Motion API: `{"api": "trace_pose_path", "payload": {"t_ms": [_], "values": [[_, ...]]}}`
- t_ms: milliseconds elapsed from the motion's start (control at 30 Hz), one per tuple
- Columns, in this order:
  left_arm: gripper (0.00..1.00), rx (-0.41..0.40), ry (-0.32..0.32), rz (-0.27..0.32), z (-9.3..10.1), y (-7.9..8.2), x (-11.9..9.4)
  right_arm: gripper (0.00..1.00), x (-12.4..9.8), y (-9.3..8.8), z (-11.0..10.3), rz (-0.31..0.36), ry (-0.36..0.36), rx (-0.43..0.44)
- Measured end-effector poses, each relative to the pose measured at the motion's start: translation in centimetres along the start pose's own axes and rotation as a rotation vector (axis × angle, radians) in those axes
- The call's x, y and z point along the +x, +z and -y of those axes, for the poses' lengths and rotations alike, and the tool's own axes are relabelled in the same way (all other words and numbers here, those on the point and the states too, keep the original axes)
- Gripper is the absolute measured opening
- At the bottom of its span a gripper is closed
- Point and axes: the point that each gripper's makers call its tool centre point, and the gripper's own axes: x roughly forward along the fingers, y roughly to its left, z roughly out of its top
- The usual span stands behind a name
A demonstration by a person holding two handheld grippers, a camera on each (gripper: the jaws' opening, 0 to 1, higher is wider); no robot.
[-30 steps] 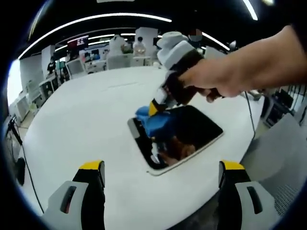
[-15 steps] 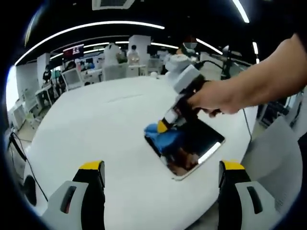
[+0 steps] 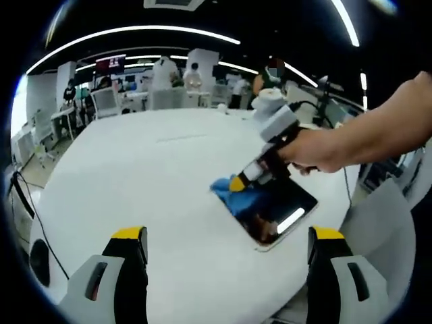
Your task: Wipe the mirror surface with the cleaning cloth until all visible marks leave the cleaned area.
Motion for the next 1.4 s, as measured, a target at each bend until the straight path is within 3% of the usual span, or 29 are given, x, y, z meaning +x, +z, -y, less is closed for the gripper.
{"api": "trace_pose_path", "payload": {"t_ms": [400,667,800,1000,1400], "values": [[0.99,-0.040,-0.011,0.006,-0.4,-0.5,-1.2,0.00,-0.1,0.1,-0.5,0.029,0.010,-0.042],[0.99,-0.052,0.002,0.020,0.2,-0.2,-1.2,0.00,-0.9,-2.0,-1.7,0.033,0.024,-0.063],[0.99,-0.002,-0.019,0.013,0.8,0.3,-1.3,0.00,-1.3,-2.7,-2.0,0.043,0.031,-0.040],[0.99,-0.021,-0.003,0.045,0.3,1.3,-2.0,0.00,-1.5,-3.1,-2.1,0.053,0.040,-0.022],[0.99,-0.045,0.012,0.054,-0.5,0.9,-2.5,0.00,-1.8,-4.2,-3.0,0.033,0.045,-0.035]]}}
